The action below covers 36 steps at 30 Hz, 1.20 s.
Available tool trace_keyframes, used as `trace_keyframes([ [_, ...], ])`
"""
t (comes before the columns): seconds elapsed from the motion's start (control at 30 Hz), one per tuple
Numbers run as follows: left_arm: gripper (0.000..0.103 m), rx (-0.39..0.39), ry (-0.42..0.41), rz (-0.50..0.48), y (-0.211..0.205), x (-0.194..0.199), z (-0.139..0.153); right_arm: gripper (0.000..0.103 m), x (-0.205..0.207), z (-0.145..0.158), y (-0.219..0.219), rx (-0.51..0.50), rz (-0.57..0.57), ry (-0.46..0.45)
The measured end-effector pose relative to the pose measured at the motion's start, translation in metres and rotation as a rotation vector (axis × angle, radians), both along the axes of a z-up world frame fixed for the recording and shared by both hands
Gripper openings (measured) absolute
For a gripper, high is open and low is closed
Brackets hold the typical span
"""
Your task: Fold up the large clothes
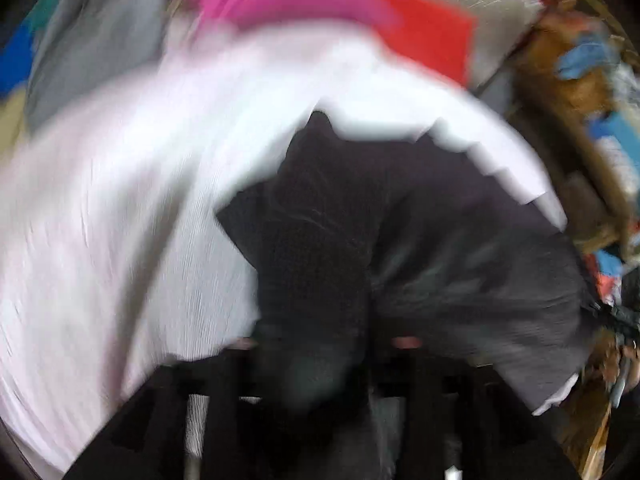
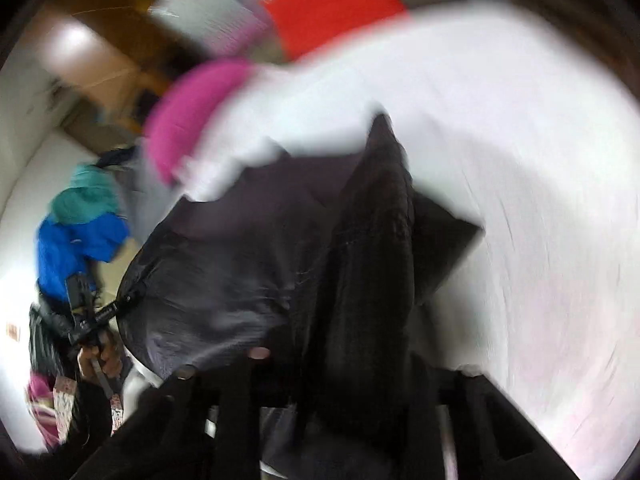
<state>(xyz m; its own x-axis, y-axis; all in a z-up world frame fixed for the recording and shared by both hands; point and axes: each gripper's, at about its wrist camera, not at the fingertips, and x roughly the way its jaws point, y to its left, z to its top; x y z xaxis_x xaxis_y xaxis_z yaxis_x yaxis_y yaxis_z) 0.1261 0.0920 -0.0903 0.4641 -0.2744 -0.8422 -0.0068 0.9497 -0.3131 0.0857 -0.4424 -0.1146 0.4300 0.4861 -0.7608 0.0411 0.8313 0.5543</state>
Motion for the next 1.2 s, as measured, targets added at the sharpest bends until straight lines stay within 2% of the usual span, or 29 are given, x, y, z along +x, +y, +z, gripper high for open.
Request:
trace_keyframes([
  [0.03, 0.055, -0.067, -0.021, 0.025, 0.01, -0.003, -0.003, 0.057, -0.007, -0.009, -0.009, 0.049, -0.04, -0.002],
  [0.1, 0.055, -0.114, -0.007, 0.054, 0.023, -0.007, 0.005, 0.061, -0.015, -0.003, -0.018, 0.064, -0.07, -0.029],
  [0.17, 0.055, -0.081, -0.053, 0.048, 0.031, -0.009, 0.026, 0.061, -0.019, 0.012, -0.026, 0.04, -0.065, -0.064],
  [0.23, 0.055, -0.015, -0.124, 0.032, 0.034, -0.008, 0.052, 0.061, -0.019, 0.034, -0.036, -0.001, -0.099, -0.108],
  [0.3, 0.061, 0.02, -0.167, 0.033, 0.032, -0.001, 0.064, 0.061, -0.009, 0.052, -0.04, -0.052, -0.118, -0.161],
  [0.4, 0.063, 0.035, -0.152, 0.007, 0.013, 0.028, 0.062, 0.061, 0.02, 0.061, -0.021, -0.073, -0.07, -0.178],
  [0.5, 0.063, 0.075, -0.113, -0.045, -0.008, 0.054, 0.044, 0.061, 0.056, 0.059, 0.004, -0.219, -0.017, -0.184],
  [0.57, 0.063, 0.106, -0.092, -0.041, -0.014, 0.067, 0.036, 0.061, 0.076, 0.055, 0.006, -0.251, -0.03, -0.184],
  [0.6, 0.063, 0.117, -0.085, -0.022, -0.015, 0.075, 0.033, 0.06, 0.09, 0.049, 0.008, -0.272, -0.026, -0.173],
  [0.63, 0.063, 0.126, -0.071, -0.015, -0.016, 0.082, 0.029, 0.046, 0.1, 0.043, 0.01, -0.28, -0.011, -0.145],
  [0.67, 0.057, 0.132, -0.049, -0.016, -0.017, 0.085, 0.026, 0.032, 0.106, 0.039, 0.01, -0.274, 0.016, -0.121],
  [0.7, 0.043, 0.136, -0.03, -0.013, -0.018, 0.092, 0.021, 0.021, 0.112, 0.037, 0.019, -0.315, 0.054, -0.111],
  [0.73, 0.018, 0.15, -0.017, -0.013, -0.019, 0.095, 0.019, 0.012, 0.111, 0.042, 0.024, -0.349, 0.069, -0.124],
  [0.77, 0.013, 0.164, -0.023, -0.015, -0.018, 0.097, 0.02, 0.011, 0.109, 0.054, 0.029, -0.362, 0.065, -0.156],
  [0.87, 0.011, 0.158, -0.096, 0.031, -0.011, 0.094, 0.032, 0.009, 0.1, 0.076, 0.02, -0.39, 0.023, -0.246],
  [0.93, 0.011, 0.162, -0.065, 0.052, -0.01, 0.103, 0.016, 0.009, 0.111, 0.055, 0.005, -0.39, -0.014, -0.183],
  [0.97, 0.012, 0.177, -0.046, 0.052, -0.012, 0.109, 0.005, 0.009, 0.118, 0.034, 0.002, -0.388, -0.027, -0.132],
  [1.03, 0.014, 0.219, -0.054, 0.06, -0.018, 0.112, 0.0, 0.01, 0.118, 0.016, 0.004, -0.381, -0.052, -0.107],
  [1.1, 0.018, 0.224, -0.039, 0.072, -0.018, 0.113, 0.006, 0.01, 0.114, 0.019, 0.002, -0.363, -0.089, -0.11],
  [1.17, 0.026, 0.214, -0.063, 0.082, -0.016, 0.108, 0.018, 0.015, 0.11, 0.024, -0.001, -0.366, -0.106, -0.108],
  [1.2, 0.026, 0.208, -0.08, 0.083, -0.015, 0.103, 0.024, 0.023, 0.106, 0.031, -0.002, -0.365, -0.116, -0.116],
])
